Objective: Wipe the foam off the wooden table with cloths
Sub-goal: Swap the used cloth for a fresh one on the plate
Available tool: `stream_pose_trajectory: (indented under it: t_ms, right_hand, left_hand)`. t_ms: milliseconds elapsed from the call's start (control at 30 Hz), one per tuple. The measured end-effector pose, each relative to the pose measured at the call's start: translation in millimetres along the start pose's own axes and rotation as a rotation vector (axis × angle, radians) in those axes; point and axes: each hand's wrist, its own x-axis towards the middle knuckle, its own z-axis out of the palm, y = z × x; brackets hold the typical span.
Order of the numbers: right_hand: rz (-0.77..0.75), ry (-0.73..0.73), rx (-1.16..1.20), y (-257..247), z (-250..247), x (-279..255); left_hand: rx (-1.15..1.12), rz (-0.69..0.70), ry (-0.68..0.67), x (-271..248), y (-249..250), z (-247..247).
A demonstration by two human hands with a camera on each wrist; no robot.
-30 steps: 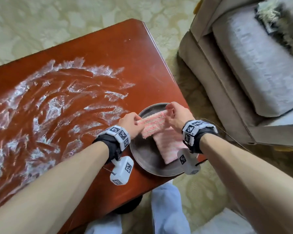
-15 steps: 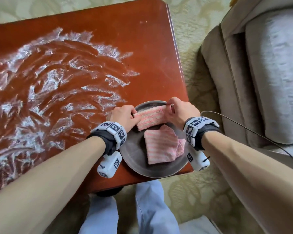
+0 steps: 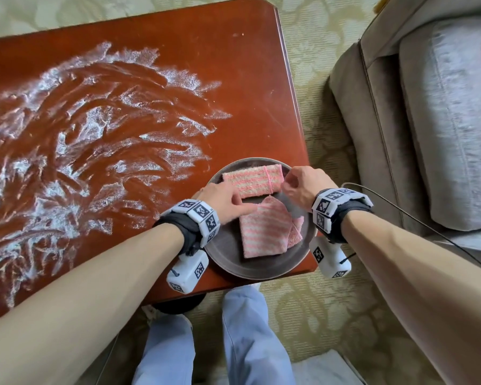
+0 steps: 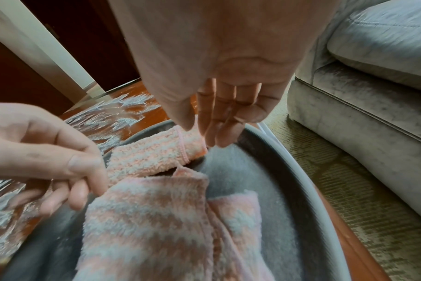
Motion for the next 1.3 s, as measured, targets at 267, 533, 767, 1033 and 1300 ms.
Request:
stream_pose_trajectory:
  t_ms: [267,533,767,1033,1300]
  right_hand:
    - [-0.080,-0.225,-0.158,5.4,11.4,-14.7]
    - [-0.066,-0.289,-0.245,-0.7,36.4,-29.7]
    - [-0.190,-0.170,-0.058,-26.7,24.9,-45.3]
    - [-0.179,-0.116,0.091,-95.4,25.7,-42.2]
    - [-0.170,-0.313,0.323,-191.4,47.0,-41.0]
  left_hand:
    - [0.120,-0.013,0.014,-3.9,6.0,20.3]
    - [0.025,-0.001,0.007,-12.2,-0.8,32.5]
    - [-0.306,-0.042,0.081,-31.0,-12.9,21.0]
    - [-0.498,-0.028,0.218,-44.3,-59.7,-12.1]
    - [-0.620,-0.032,0.294,-66.0,-142.3,-48.9]
